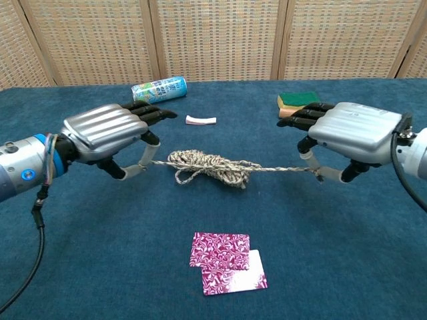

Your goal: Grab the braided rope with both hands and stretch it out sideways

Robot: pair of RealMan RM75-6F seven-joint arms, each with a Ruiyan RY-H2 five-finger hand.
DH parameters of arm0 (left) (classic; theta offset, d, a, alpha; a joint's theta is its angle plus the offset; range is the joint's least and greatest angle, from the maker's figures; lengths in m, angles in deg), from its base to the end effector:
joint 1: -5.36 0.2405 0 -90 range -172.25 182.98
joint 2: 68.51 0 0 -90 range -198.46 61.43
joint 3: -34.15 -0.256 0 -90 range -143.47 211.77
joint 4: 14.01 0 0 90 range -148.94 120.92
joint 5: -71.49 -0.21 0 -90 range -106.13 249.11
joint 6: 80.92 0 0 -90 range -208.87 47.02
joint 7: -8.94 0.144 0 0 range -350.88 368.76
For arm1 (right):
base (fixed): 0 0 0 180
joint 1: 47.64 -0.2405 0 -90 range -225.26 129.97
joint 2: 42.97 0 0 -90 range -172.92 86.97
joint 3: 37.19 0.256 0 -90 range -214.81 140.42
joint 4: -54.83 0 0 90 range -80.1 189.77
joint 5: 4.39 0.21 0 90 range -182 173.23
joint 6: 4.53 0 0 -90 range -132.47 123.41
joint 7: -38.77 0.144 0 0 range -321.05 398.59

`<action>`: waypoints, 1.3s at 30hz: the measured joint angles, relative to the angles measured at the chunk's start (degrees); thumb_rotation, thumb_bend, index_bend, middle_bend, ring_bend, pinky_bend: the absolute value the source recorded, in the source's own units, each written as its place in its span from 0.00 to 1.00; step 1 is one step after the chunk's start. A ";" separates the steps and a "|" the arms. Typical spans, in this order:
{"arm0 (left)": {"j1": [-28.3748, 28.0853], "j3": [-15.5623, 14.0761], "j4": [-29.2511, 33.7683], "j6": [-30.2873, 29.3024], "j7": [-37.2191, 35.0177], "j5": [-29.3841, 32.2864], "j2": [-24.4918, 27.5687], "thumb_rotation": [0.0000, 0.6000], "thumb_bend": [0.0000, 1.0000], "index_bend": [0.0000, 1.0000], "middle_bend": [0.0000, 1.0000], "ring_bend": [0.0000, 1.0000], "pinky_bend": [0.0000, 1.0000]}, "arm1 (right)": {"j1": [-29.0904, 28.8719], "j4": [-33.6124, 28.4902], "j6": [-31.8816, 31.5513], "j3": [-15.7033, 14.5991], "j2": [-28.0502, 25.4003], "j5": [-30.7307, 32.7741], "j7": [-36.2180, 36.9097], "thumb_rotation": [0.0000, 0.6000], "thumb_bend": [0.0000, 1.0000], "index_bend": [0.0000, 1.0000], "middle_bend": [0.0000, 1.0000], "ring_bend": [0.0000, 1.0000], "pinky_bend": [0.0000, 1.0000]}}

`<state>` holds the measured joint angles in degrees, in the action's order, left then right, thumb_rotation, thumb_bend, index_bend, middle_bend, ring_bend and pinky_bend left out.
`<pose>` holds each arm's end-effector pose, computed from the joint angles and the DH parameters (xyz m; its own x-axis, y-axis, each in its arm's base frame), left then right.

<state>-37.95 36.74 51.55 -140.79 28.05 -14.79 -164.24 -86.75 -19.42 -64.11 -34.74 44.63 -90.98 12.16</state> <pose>-0.1642 0.3412 -0.0440 0.7127 -0.0315 0.7007 0.5412 -0.6107 -0.5780 -0.1867 -0.3263 -0.0098 0.7815 0.0538 0.6216 -0.4819 -0.5808 0.6561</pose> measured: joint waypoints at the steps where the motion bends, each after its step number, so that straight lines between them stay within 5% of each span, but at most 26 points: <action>1: 0.51 -0.22 -0.44 -0.36 -1.21 0.00 0.55 1.00 0.44 0.68 0.00 0.00 0.00 | 0.33 -0.09 -0.22 -0.02 -0.41 0.26 -0.30 1.00 0.55 0.67 0.04 0.00 0.00; 15: 7.15 -3.38 -15.64 -4.13 -18.92 -0.58 3.72 1.00 0.44 0.68 0.00 0.00 0.00 | 6.27 -0.40 -5.08 -1.55 -7.23 1.52 -0.29 1.00 0.55 0.67 0.04 0.00 0.00; 28: 8.77 -4.17 -23.19 -4.41 -24.14 -1.87 1.44 1.00 0.44 0.66 0.00 0.00 0.00 | 7.80 1.85 -5.25 -1.70 -7.40 1.49 1.85 1.00 0.55 0.66 0.03 0.00 0.00; 30: 8.81 -4.15 -23.30 -4.43 -24.35 -2.01 1.31 1.00 0.37 0.49 0.00 0.00 0.00 | 7.91 2.07 -5.31 -1.63 -7.31 1.34 2.20 1.00 0.53 0.59 0.03 0.00 0.00; 32: 8.87 -4.14 -23.28 -4.51 -25.00 -2.10 1.36 1.00 0.16 0.12 0.00 0.00 0.00 | 8.09 2.15 -5.81 -1.51 -7.28 1.16 2.27 1.00 0.48 0.44 0.02 0.00 0.00; 33: 8.92 -4.11 -23.21 -4.60 -25.39 -2.13 1.43 1.00 0.09 0.04 0.00 0.00 0.00 | 8.23 2.13 -6.13 -1.42 -7.28 1.14 2.26 1.00 0.42 0.33 0.01 0.00 0.00; 37: 9.31 -3.67 -21.72 -6.21 -27.93 -2.22 2.57 1.00 0.00 0.00 0.00 0.00 0.00 | 9.14 0.73 -8.49 -0.71 -7.62 1.21 2.11 1.00 0.04 0.04 0.00 0.00 0.00; 39: 9.72 -3.23 -19.75 -7.54 -29.23 -2.09 3.78 1.00 0.00 0.00 0.00 0.00 0.00 | 9.87 -0.97 -10.45 -0.24 -8.10 1.11 2.35 1.00 0.00 0.01 0.00 0.00 0.00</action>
<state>-28.22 33.51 31.80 -148.33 -1.18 -16.89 -160.47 -76.88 -20.39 -74.56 -34.98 36.53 -89.87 14.51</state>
